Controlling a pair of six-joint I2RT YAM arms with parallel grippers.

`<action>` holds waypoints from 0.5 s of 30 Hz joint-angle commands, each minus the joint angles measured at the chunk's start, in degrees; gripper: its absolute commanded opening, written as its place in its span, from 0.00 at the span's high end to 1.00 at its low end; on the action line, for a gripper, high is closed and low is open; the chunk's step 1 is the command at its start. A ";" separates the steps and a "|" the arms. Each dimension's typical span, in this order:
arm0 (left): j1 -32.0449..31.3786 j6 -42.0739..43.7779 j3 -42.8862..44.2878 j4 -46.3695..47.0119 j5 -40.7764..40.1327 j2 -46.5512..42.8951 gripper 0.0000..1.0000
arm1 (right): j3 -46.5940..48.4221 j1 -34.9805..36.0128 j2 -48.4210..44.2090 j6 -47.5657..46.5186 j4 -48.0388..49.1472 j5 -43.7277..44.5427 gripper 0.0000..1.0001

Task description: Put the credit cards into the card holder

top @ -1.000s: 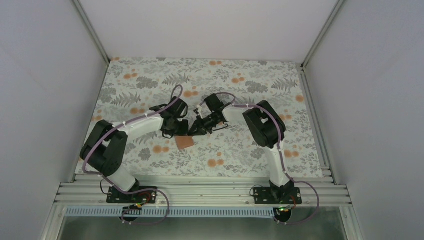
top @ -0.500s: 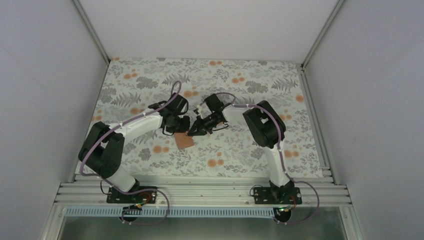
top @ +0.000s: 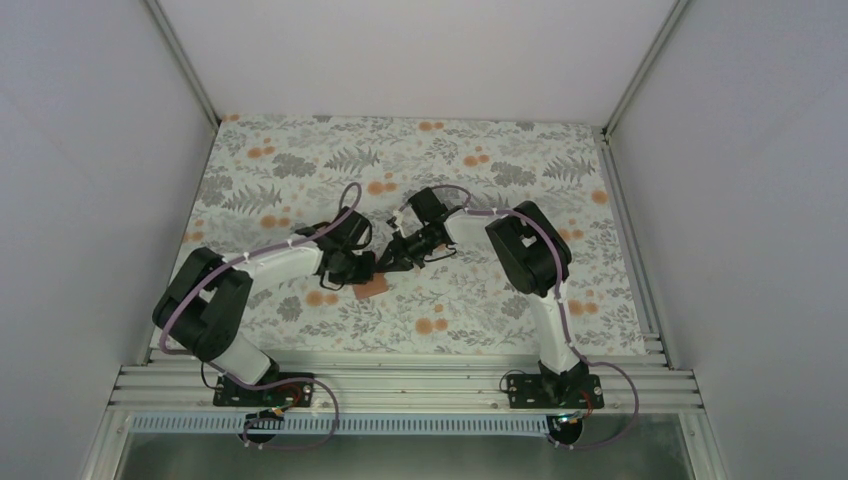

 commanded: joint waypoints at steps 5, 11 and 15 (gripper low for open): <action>-0.32 -0.31 8.07 -11.44 -7.95 -1.89 0.97 | -0.40 1.63 2.92 -1.56 -6.41 6.22 0.95; -0.17 0.82 13.64 -14.57 -12.20 -6.34 0.73 | 6.78 1.55 -0.56 -5.49 -11.14 6.29 0.82; 0.48 2.92 16.48 -15.52 -16.09 -9.75 0.35 | 15.55 0.81 -3.86 -8.34 -16.03 8.31 0.47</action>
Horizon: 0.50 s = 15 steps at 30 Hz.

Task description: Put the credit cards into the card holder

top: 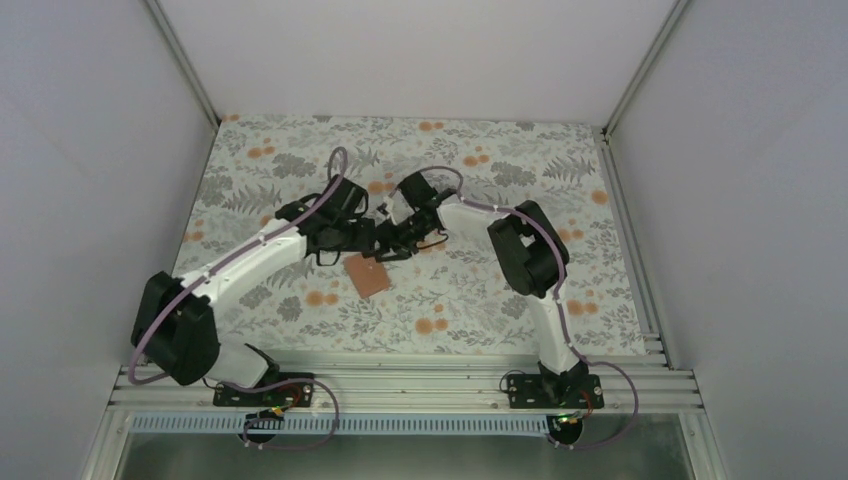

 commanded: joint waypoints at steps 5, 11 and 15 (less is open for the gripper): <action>4.88 8.04 7.29 -2.10 -12.65 -6.57 0.14 | 17.81 -3.01 -7.60 -8.48 -13.46 12.10 0.00; 13.51 20.05 -0.80 16.50 -15.79 -16.99 0.11 | 18.20 -7.88 -17.83 -11.13 -13.61 33.72 0.00; 16.99 27.26 -10.30 30.75 -17.53 -21.64 0.12 | 6.24 -12.04 -29.14 -11.87 -3.15 49.55 0.00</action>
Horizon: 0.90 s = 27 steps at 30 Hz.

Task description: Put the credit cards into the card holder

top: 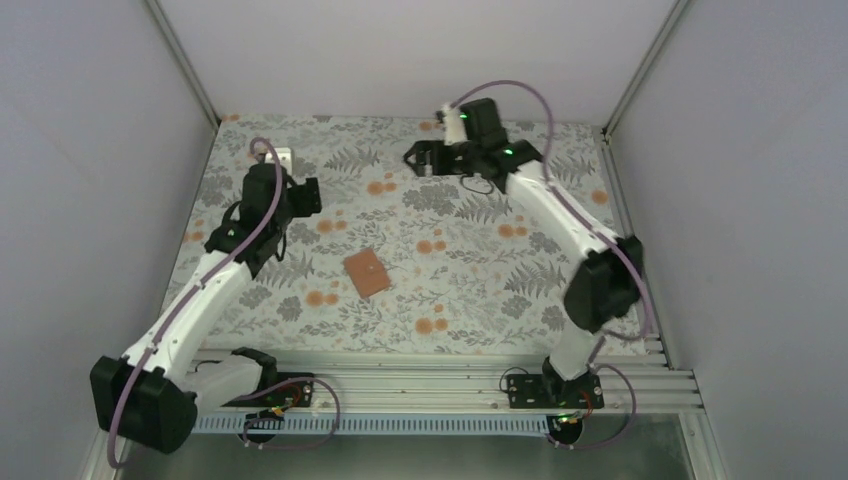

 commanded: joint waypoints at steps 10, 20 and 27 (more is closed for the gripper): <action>15.50 20.33 -30.58 49.49 8.55 -2.76 0.16 | -40.29 -19.82 -27.78 -6.05 28.62 25.95 0.00; 21.86 18.35 -39.92 80.51 13.90 15.60 0.21 | -69.05 -24.71 -28.73 -18.31 68.11 28.06 0.00; 20.71 20.18 -42.27 95.01 16.49 24.06 0.18 | -68.90 -25.51 -17.43 -23.70 80.87 26.51 0.00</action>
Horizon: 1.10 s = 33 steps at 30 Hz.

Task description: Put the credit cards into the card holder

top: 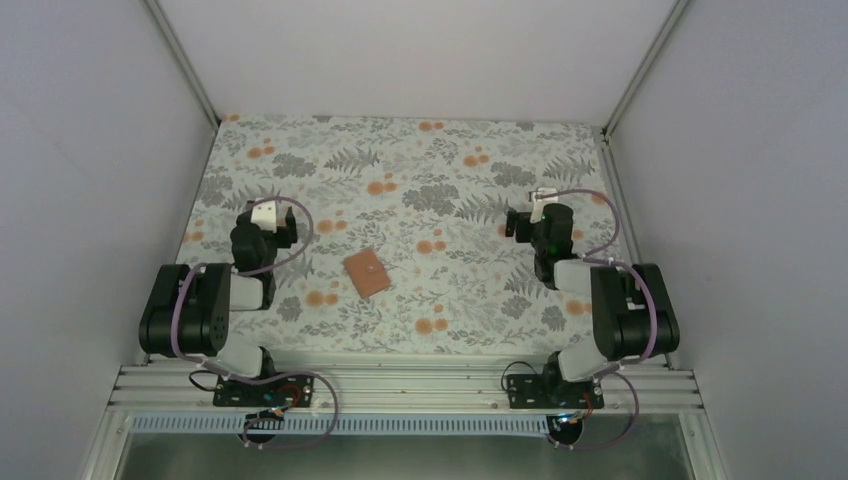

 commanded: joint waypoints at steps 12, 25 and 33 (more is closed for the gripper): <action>-1.57 2.18 -2.57 16.06 1.55 3.05 0.00 | -10.63 -6.76 1.68 -2.20 32.65 -12.51 0.00; -2.10 2.59 -2.77 16.14 0.93 2.84 0.00 | -10.99 -6.75 1.31 -1.50 33.01 -10.81 0.00; -2.09 2.63 -2.69 16.14 0.95 2.82 0.00 | -10.91 -6.76 1.47 -1.57 32.91 -10.89 0.00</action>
